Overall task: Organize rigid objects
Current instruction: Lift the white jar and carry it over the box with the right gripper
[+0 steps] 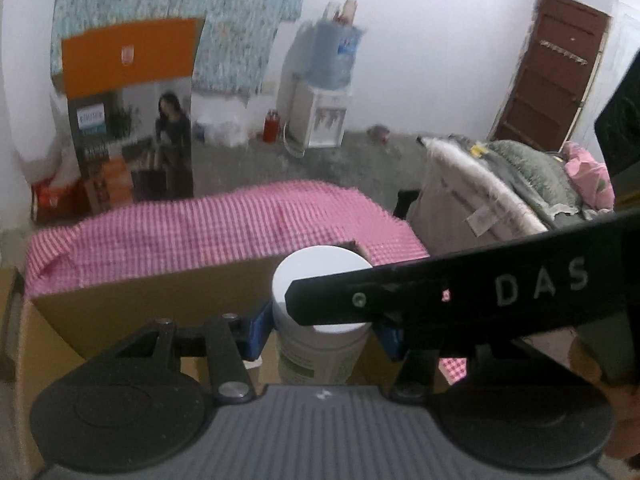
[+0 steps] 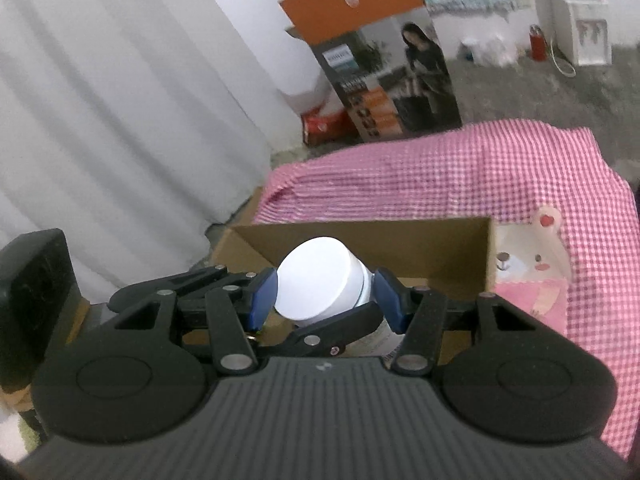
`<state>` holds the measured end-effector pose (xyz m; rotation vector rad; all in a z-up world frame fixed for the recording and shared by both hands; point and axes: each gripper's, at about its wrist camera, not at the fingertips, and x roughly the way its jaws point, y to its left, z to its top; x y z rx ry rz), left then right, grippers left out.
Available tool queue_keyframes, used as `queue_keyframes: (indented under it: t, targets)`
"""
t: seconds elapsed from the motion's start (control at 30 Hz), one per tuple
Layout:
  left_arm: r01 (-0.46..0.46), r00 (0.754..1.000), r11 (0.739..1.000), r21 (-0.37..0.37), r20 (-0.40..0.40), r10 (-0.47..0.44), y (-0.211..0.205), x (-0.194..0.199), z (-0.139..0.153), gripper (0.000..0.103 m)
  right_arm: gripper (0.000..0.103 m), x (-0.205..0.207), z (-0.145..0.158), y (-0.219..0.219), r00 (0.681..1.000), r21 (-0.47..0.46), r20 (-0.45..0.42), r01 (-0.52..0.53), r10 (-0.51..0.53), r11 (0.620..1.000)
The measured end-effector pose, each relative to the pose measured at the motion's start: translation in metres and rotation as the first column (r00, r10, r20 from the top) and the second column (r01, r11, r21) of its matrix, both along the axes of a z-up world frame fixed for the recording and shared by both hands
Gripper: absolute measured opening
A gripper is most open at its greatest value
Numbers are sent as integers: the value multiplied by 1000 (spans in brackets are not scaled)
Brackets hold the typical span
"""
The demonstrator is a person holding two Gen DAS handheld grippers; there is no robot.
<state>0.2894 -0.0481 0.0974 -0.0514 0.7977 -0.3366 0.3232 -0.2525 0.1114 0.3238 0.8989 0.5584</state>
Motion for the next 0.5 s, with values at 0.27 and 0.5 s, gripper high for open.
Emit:
queue_keyframes:
  t: [0.27, 0.5]
  targets:
    - [-10, 998, 1000, 22, -69, 11, -10, 24, -23, 55, 53, 32, -31, 3, 999, -67, -25, -21, 20, 998]
    - [-10, 995, 999, 34, -95, 13, -17, 34, -34, 54, 53, 47, -43, 7, 999, -104, -30, -36, 33, 994]
